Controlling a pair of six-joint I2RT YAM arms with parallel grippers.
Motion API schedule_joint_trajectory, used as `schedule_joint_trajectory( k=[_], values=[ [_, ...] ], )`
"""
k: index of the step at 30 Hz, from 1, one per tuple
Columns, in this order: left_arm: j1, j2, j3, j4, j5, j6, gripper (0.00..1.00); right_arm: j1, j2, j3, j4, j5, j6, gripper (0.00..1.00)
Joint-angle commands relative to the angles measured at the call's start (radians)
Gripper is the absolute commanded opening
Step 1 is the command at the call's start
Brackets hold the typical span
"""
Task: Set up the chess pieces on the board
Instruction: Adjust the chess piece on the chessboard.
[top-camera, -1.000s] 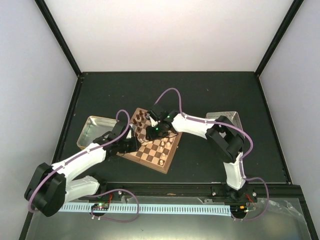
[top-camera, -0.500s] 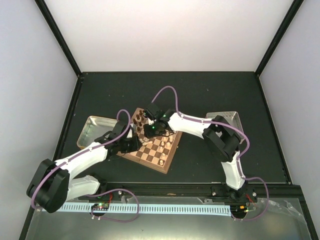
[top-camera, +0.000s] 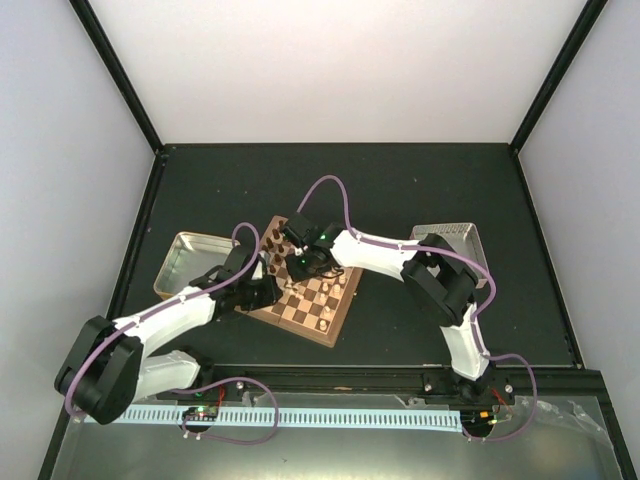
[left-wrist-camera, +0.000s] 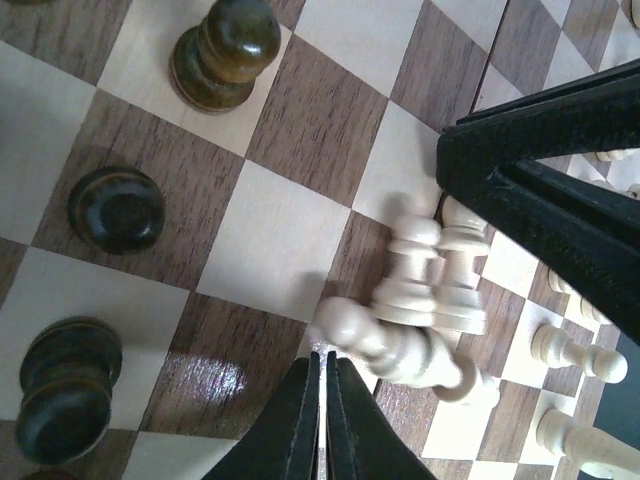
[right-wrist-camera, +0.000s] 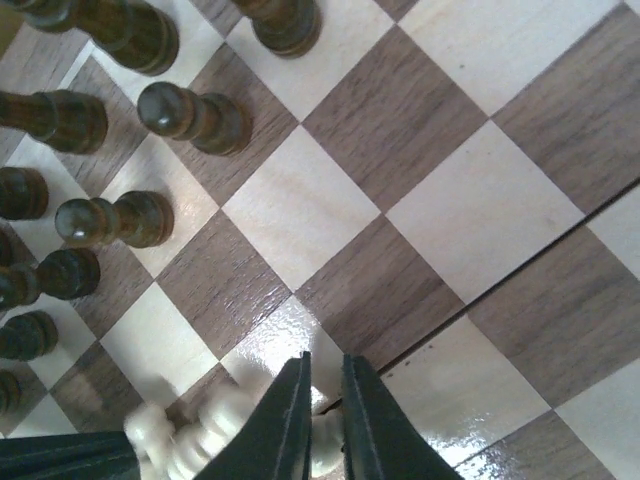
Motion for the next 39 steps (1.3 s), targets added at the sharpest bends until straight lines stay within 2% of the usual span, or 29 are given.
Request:
schedule_joint_trajectory(
  k=[1,5,9,12,17,20,23,31,39],
  values=[
    [0.008,0.009,-0.003,0.033,0.023,-0.009,0.05,0.005,-0.036,-0.029,-0.002,0.044,-0.005,0.06],
    [0.009,0.005,-0.003,0.035,0.036,-0.007,0.05,0.005,-0.062,-0.041,0.03,0.035,0.001,0.06],
    [0.008,-0.022,0.0,0.023,0.033,-0.007,0.05,0.005,-0.082,-0.035,0.022,0.061,0.001,0.25],
    [0.009,-0.036,0.003,0.014,0.028,-0.007,0.05,0.007,-0.092,-0.027,-0.008,0.076,-0.005,0.31],
    [0.01,-0.049,0.002,0.008,0.02,-0.009,0.06,0.014,-0.13,-0.048,-0.04,0.111,0.001,0.32],
    [0.009,-0.055,0.003,0.011,0.036,-0.008,0.07,0.016,-0.161,-0.076,-0.039,0.101,-0.006,0.28],
    [0.008,-0.063,0.001,0.023,0.059,-0.012,0.11,0.017,-0.186,-0.097,-0.05,0.067,-0.024,0.25],
    [0.008,-0.038,0.0,0.104,0.12,-0.044,0.29,0.043,-0.203,-0.146,-0.075,0.03,-0.029,0.28],
    [0.008,0.017,-0.002,0.143,0.144,-0.055,0.32,0.055,-0.174,-0.145,-0.085,0.058,-0.047,0.28]
  ],
)
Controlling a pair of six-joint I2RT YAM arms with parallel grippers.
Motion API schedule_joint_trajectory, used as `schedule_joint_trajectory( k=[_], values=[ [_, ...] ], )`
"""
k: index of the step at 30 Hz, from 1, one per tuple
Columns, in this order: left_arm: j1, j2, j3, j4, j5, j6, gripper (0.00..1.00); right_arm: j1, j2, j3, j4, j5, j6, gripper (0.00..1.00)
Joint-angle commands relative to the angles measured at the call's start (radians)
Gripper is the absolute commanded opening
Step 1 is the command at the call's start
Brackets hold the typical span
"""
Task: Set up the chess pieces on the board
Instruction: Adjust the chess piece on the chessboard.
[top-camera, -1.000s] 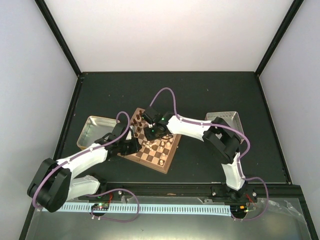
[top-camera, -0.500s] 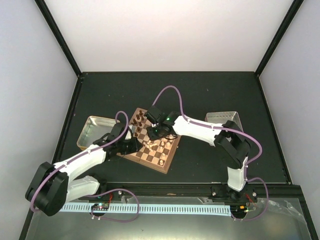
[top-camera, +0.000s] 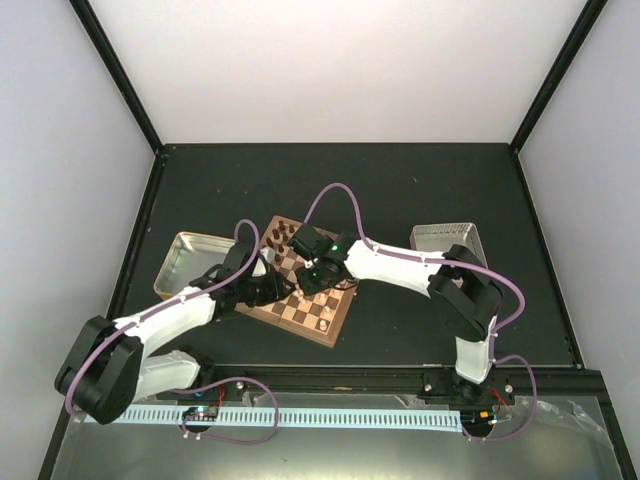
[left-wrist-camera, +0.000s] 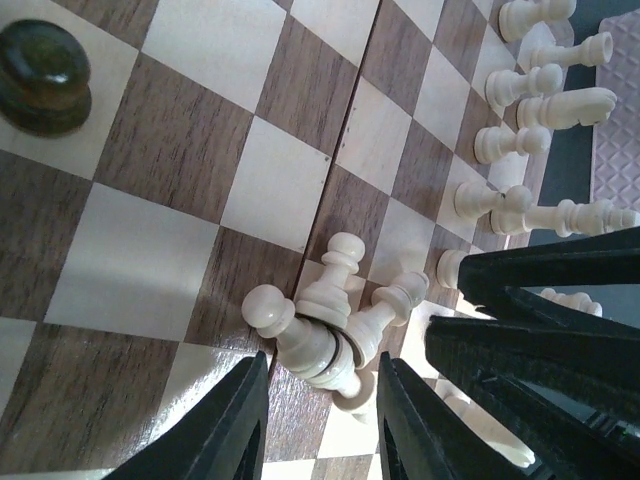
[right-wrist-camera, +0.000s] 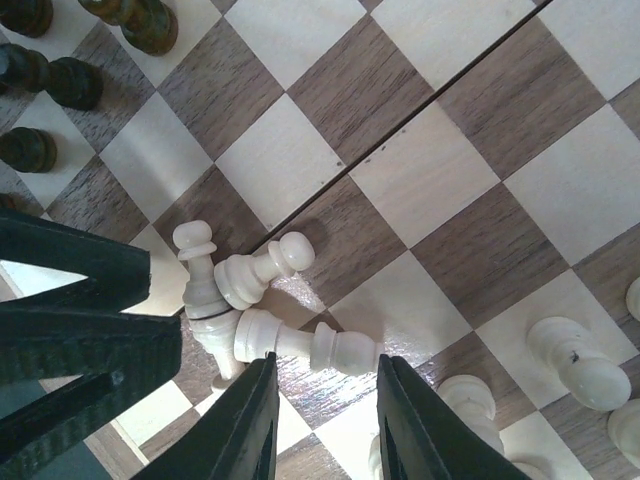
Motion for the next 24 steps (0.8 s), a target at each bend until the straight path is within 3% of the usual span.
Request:
schedule_joint_trajectory(
  k=[1,8,24],
  values=[
    [0.009,0.028,0.002,0.049,0.031,-0.015,0.31,0.006,0.007,0.005,-0.011,0.017,-0.025,0.28],
    [0.008,0.061,0.003,0.032,0.009,-0.011,0.2,0.008,0.057,0.042,-0.026,0.04,-0.051,0.27],
    [0.008,0.085,0.02,-0.064,-0.087,0.02,0.17,0.008,0.111,0.091,-0.035,0.206,-0.054,0.22]
  ],
)
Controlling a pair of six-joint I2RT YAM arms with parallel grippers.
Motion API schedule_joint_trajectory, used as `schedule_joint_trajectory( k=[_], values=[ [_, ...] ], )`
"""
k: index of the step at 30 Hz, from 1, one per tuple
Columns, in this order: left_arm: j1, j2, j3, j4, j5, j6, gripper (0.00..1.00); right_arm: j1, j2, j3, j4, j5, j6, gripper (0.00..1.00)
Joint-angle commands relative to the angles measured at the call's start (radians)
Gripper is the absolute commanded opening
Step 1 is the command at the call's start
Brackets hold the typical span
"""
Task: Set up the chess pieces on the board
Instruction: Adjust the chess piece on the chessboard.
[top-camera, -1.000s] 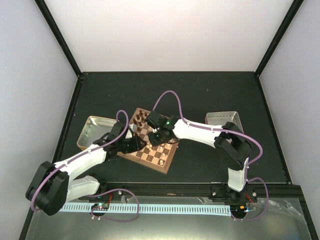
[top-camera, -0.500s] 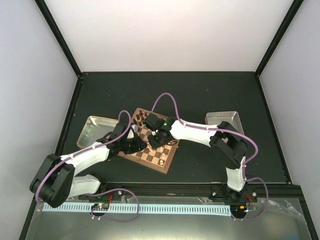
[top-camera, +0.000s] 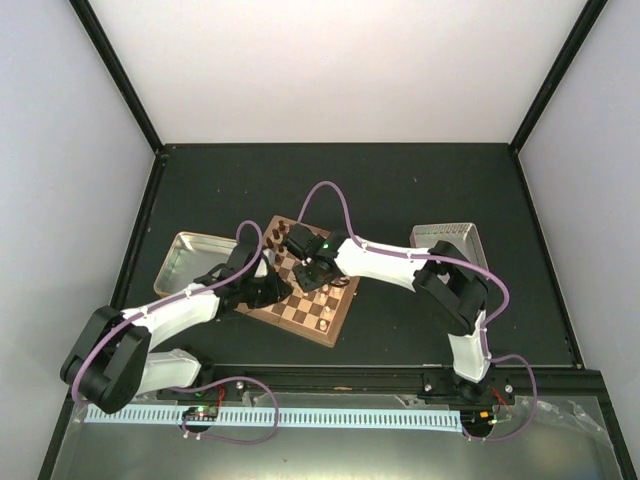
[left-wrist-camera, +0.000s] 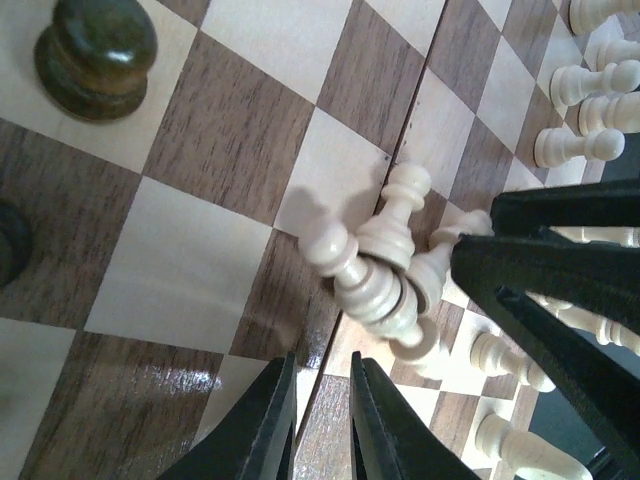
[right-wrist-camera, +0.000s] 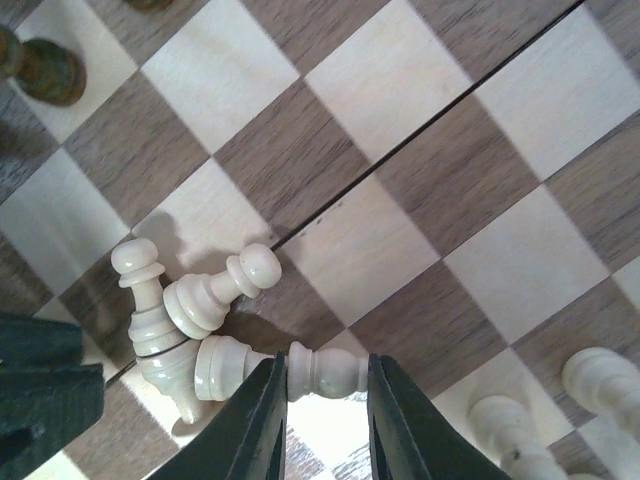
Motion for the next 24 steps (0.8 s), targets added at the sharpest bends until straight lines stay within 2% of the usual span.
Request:
schedule_joint_trajectory(
  k=[1,6,9,12,24],
  values=[
    [0.009,0.016,0.016,-0.073,-0.067,0.022,0.17,0.005,0.032,0.032,-0.011,0.106,-0.002,0.22],
    [0.009,-0.007,0.016,-0.052,-0.054,0.023,0.17,0.004,0.051,0.053,-0.006,0.11,-0.025,0.22],
    [0.008,-0.038,0.018,-0.014,-0.045,0.007,0.25,0.004,0.045,0.039,0.017,0.065,-0.044,0.22],
    [0.008,-0.039,0.03,0.023,-0.045,-0.015,0.28,0.004,0.034,0.014,0.04,0.039,-0.049,0.22],
    [0.008,0.028,0.041,0.111,-0.065,-0.113,0.3,-0.008,0.013,-0.038,0.084,0.0,-0.026,0.2]
  ],
)
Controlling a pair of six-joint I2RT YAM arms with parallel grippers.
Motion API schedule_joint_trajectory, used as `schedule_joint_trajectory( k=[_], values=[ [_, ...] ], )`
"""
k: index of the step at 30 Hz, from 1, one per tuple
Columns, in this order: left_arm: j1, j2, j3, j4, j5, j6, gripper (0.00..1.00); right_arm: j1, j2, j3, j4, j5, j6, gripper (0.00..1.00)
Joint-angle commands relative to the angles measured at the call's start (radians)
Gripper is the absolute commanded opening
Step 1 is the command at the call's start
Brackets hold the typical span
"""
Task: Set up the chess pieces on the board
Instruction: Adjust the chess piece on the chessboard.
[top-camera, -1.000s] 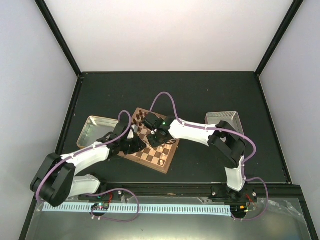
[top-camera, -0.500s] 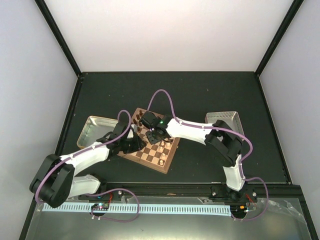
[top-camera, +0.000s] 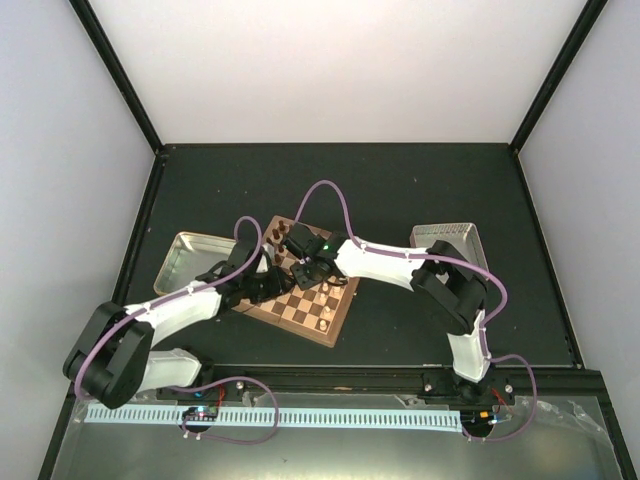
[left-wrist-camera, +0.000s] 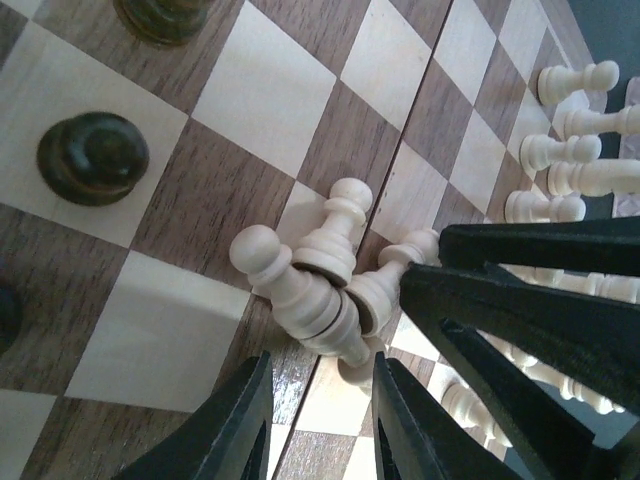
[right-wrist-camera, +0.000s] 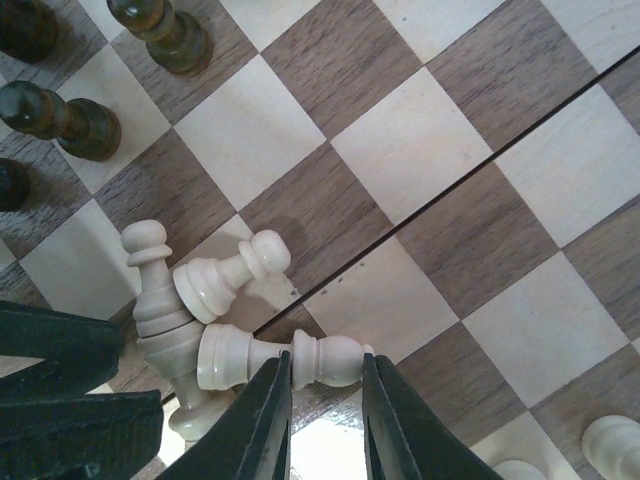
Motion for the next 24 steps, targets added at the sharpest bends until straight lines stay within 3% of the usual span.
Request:
schedule_joint_trajectory(
  k=[1,8,15,20,24],
  values=[
    [0.008,0.002,0.022,0.053,-0.044,-0.057,0.3,-0.005,-0.001,-0.031,0.001,-0.02,0.003,0.2],
    [0.007,-0.035,0.025,0.027,-0.133,-0.092,0.23,-0.008,-0.004,-0.039,0.003,-0.008,0.002,0.17],
    [-0.005,0.053,0.058,0.012,-0.089,-0.071,0.23,-0.008,-0.007,-0.038,0.004,0.004,0.0,0.17],
    [-0.016,0.089,0.065,-0.012,-0.083,-0.058,0.29,-0.008,-0.009,-0.041,0.008,0.004,-0.005,0.17],
    [-0.02,0.127,0.078,-0.038,-0.083,-0.04,0.26,-0.013,-0.011,-0.042,0.01,0.025,0.001,0.16]
  ],
)
